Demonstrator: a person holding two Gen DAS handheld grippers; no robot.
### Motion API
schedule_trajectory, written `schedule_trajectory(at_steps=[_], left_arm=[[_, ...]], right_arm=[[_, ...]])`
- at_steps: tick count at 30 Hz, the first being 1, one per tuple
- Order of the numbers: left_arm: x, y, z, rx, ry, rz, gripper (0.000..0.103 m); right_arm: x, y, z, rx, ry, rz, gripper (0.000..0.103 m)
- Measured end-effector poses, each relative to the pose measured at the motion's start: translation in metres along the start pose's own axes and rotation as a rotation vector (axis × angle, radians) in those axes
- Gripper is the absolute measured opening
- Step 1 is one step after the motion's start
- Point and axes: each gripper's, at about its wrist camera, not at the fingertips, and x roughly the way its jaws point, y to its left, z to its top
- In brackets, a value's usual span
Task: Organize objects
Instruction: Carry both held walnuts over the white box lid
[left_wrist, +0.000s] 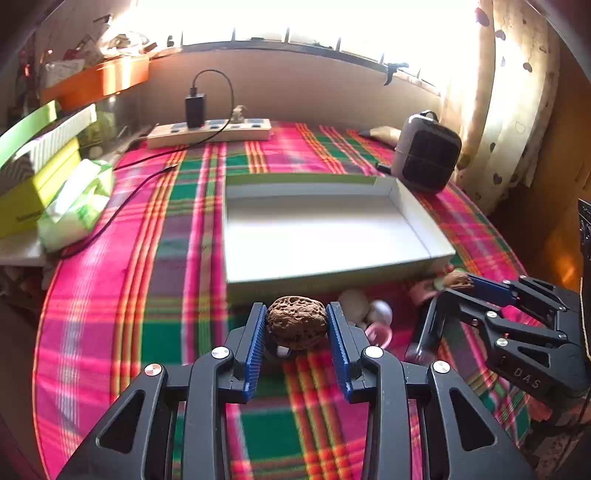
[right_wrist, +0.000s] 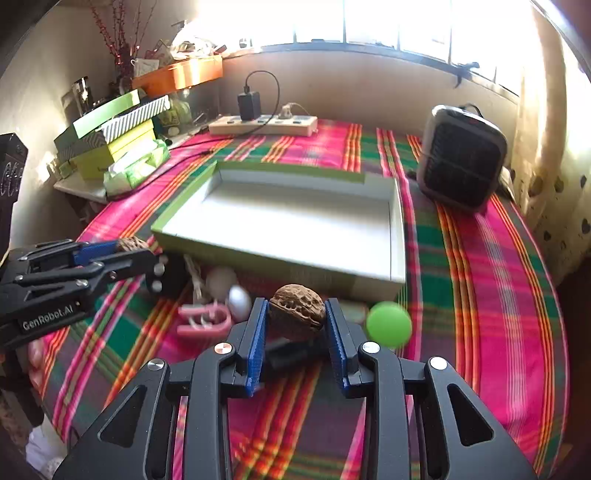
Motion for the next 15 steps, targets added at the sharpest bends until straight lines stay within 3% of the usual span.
schedule_trajectory(at_steps=[8, 15], left_arm=[[0.022, 0.003, 0.037, 0.017, -0.023, 0.008, 0.031], [0.051, 0.011, 0.061, 0.023, 0.010, 0.027, 0.031]], right_arm=[[0.024, -0.006, 0.039, 0.009, -0.001, 0.011, 0.032], [0.057, -0.007, 0.069, -0.012, 0.037, 0.000, 0.032]])
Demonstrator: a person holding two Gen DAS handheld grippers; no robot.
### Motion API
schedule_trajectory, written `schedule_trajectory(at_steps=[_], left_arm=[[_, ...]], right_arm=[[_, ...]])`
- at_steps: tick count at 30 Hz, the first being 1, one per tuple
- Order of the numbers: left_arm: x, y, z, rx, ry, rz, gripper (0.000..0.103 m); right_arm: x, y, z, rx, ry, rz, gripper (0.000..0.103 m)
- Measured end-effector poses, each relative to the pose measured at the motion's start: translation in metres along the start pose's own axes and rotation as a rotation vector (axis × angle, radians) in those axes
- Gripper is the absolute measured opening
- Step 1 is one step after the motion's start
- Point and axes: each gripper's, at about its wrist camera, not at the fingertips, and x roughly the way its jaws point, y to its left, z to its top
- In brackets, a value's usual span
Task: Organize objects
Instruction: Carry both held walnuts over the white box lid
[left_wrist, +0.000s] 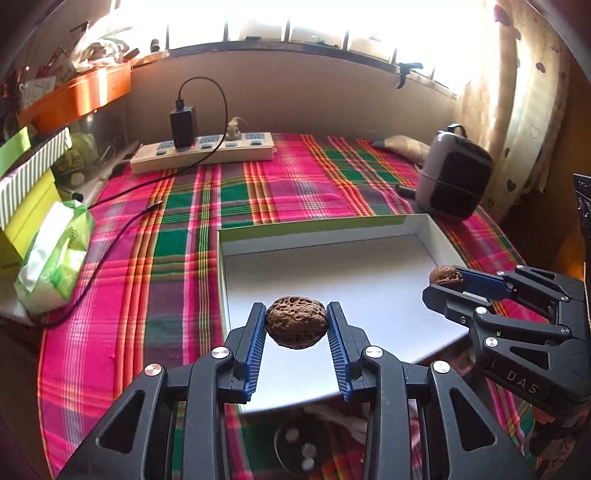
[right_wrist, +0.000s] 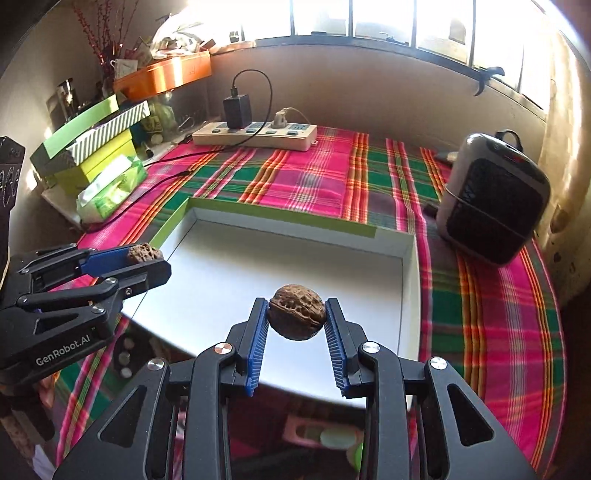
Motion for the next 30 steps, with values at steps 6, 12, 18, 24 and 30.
schedule_trajectory(at_steps=[6, 12, 18, 24, 30], left_arm=[[0.026, 0.003, 0.016, 0.011, 0.048, -0.023, 0.031], [0.049, 0.006, 0.026, 0.017, 0.073, 0.009, 0.031], [0.063, 0.010, 0.032, 0.019, 0.094, 0.023, 0.031], [0.068, 0.007, 0.034, 0.039, 0.101, 0.021, 0.031], [0.072, 0.005, 0.035, 0.048, 0.101, 0.026, 0.031]], right_arm=[[0.030, -0.004, 0.018, -0.004, 0.044, -0.006, 0.032], [0.058, -0.010, 0.032, 0.004, 0.087, -0.015, 0.032], [0.076, -0.011, 0.039, 0.001, 0.114, -0.021, 0.032], [0.085, -0.010, 0.040, -0.004, 0.127, -0.026, 0.032], [0.088, -0.013, 0.041, 0.005, 0.129, -0.036, 0.033]])
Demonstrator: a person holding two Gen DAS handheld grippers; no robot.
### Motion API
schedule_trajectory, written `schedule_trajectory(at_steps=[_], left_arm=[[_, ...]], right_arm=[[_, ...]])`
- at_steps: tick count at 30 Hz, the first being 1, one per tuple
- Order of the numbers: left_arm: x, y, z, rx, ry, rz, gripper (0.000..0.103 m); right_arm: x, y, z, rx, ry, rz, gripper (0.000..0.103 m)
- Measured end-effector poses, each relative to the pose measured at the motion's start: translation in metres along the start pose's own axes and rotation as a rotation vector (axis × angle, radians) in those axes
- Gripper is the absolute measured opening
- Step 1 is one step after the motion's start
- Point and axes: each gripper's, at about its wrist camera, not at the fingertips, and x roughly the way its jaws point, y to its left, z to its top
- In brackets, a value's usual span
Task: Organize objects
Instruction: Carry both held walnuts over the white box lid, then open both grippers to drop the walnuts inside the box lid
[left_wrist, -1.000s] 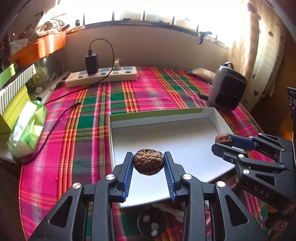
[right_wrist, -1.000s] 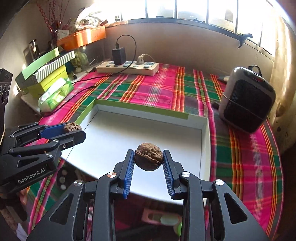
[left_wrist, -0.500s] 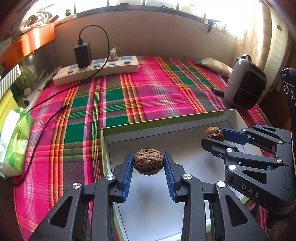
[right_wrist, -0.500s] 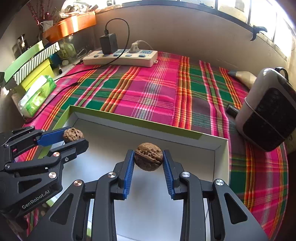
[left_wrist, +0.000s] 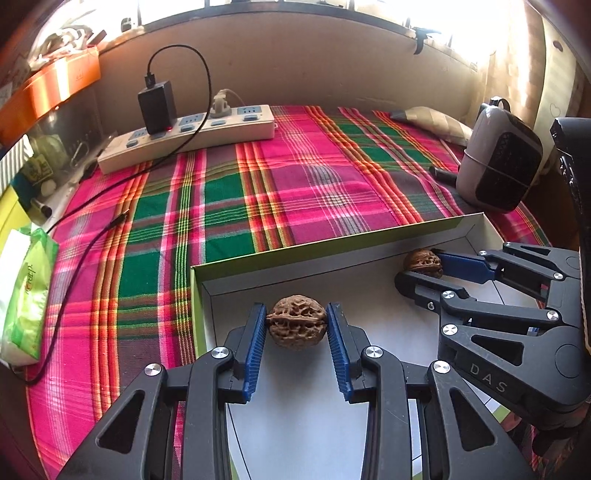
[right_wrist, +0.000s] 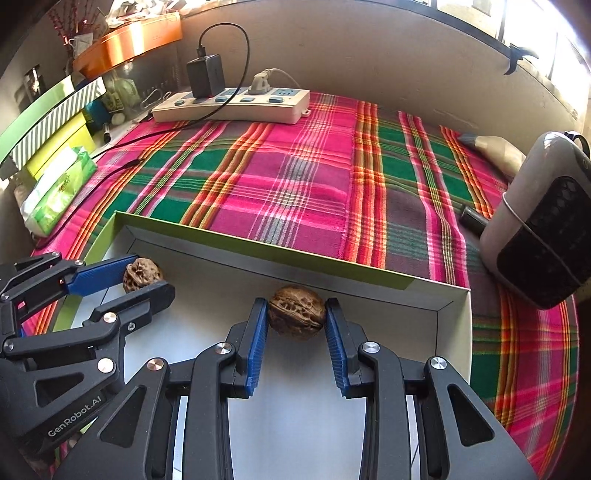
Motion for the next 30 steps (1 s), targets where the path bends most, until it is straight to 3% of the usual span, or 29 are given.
schedule_trajectory(at_steps=[10, 13, 18, 30], left_arm=[[0.000, 0.000, 0.000, 0.006, 0.004, 0.007, 0.032], [-0.001, 0.000, -0.001, 0.004, -0.001, 0.010, 0.033], [-0.008, 0.004, -0.001, -0.009, -0.012, 0.023, 0.039], [-0.034, 0.005, -0.012, -0.029, -0.044, 0.025, 0.040]], right_arm=[[0.000, -0.001, 0.002, 0.007, 0.000, -0.006, 0.034], [-0.001, -0.002, 0.001, 0.013, -0.005, -0.007, 0.047], [-0.007, -0.004, 0.000, 0.028, -0.018, -0.018, 0.047], [-0.032, -0.002, -0.012, 0.046, -0.051, -0.033, 0.048]])
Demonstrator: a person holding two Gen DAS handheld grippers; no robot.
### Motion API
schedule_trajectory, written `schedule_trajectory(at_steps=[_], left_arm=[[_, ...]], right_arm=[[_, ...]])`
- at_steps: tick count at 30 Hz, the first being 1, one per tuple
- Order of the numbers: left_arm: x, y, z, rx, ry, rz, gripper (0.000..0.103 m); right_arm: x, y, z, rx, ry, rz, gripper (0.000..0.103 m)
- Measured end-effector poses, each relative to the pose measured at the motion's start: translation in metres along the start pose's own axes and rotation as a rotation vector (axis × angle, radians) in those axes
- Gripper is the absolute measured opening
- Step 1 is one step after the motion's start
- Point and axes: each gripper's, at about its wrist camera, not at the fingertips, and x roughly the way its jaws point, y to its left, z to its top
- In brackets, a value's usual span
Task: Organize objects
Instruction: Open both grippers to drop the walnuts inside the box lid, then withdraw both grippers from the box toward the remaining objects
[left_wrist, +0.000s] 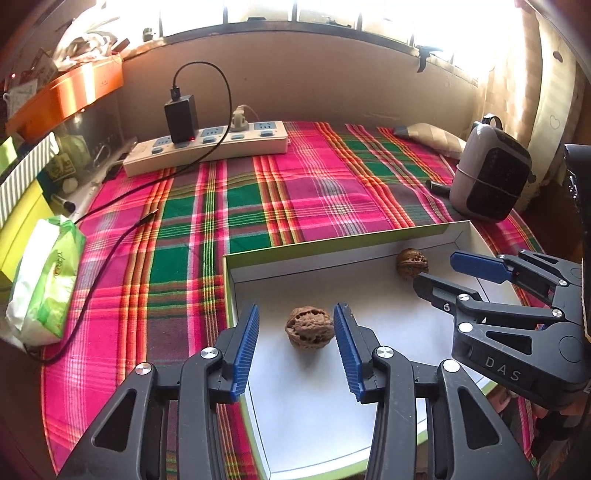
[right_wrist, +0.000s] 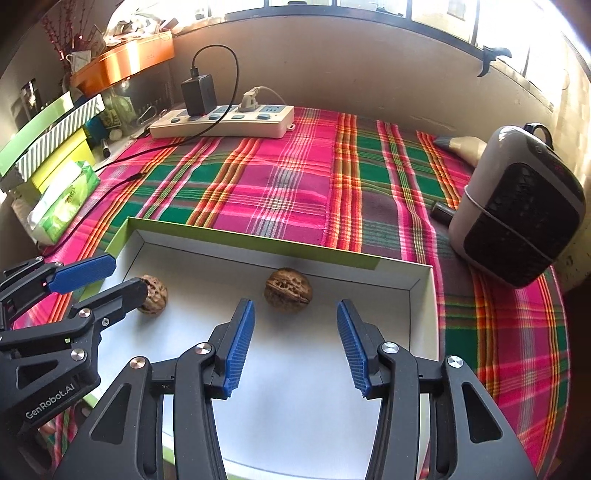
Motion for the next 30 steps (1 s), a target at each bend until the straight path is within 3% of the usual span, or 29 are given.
schedule_trajectory(at_steps=[14, 30], left_arm=[[-0.036, 0.002, -0.026, -0.024, -0.040, -0.007, 0.041], [-0.074, 0.010, -0.078, -0.099, -0.084, -0.063, 0.043]], right_arm=[[-0.037, 0.005, -0.025, 0.023, -0.050, 0.007, 0.048], [-0.083, 0.003, -0.081, 0.072, -0.138, 0.001, 0.048]])
